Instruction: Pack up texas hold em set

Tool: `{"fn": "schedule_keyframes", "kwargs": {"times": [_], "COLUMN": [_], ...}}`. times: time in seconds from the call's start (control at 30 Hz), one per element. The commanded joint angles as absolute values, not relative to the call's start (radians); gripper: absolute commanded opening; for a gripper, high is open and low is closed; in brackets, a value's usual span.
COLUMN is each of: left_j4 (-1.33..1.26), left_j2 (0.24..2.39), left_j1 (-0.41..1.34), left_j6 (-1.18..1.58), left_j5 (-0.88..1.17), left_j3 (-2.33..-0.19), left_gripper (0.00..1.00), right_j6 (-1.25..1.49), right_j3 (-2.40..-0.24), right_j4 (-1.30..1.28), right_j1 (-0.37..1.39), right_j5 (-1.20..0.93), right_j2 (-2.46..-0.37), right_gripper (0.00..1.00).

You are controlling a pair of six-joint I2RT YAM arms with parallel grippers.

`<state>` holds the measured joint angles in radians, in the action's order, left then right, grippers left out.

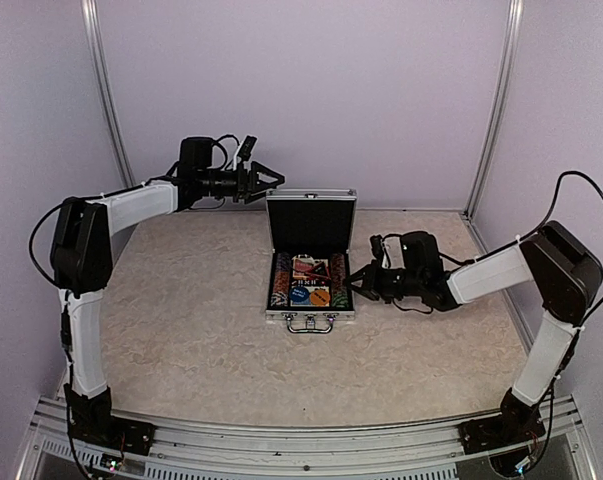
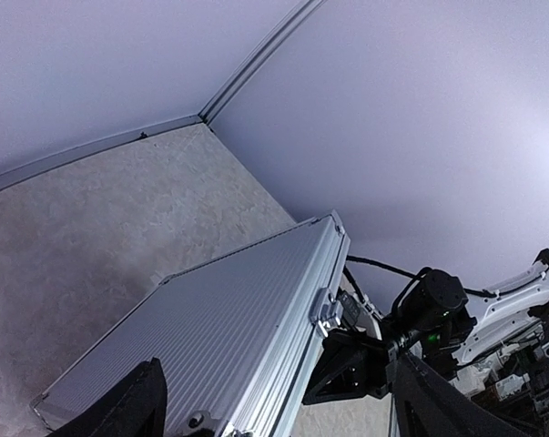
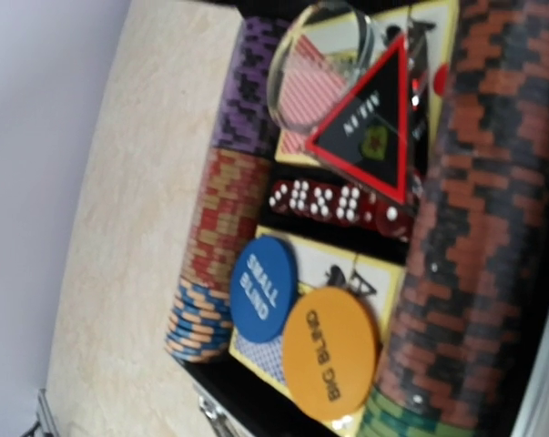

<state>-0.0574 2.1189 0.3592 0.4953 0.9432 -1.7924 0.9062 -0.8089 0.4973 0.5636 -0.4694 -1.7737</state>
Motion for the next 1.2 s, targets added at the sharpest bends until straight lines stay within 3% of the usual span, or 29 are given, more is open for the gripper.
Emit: {"fn": "schedule_keyframes", "kwargs": {"times": [0.0, 0.47, 0.73, 1.17], "left_j4": [-0.04, -0.075, -0.054, -0.047], "left_j2": [2.125, 2.002, 1.915, 1.803], "left_j1": [0.378, 0.407, 0.404, 0.494], "left_j6": [0.465, 0.502, 0.543, 0.554], "left_j5": [0.966, 0.937, 0.857, 0.714], "left_j3": [-1.816, -1.679, -1.578, -1.376], "left_gripper": [0.84, 0.84, 0.86, 0.87], "right_j6": [0.952, 1.115, 1.245, 1.104], "right_j3": [-0.842, -0.843, -0.692, -0.548], "right_j4": [0.581, 0.793, 0.95, 0.686], "right_j1": [0.525, 0.475, 0.471, 0.491], "right_j5": [-0.494, -0.565, -0.575, -0.42], "right_j2": [-1.792, -1.911, -1.909, -1.711], "right_gripper": [0.01, 0.01, 0.0, 0.0]}}
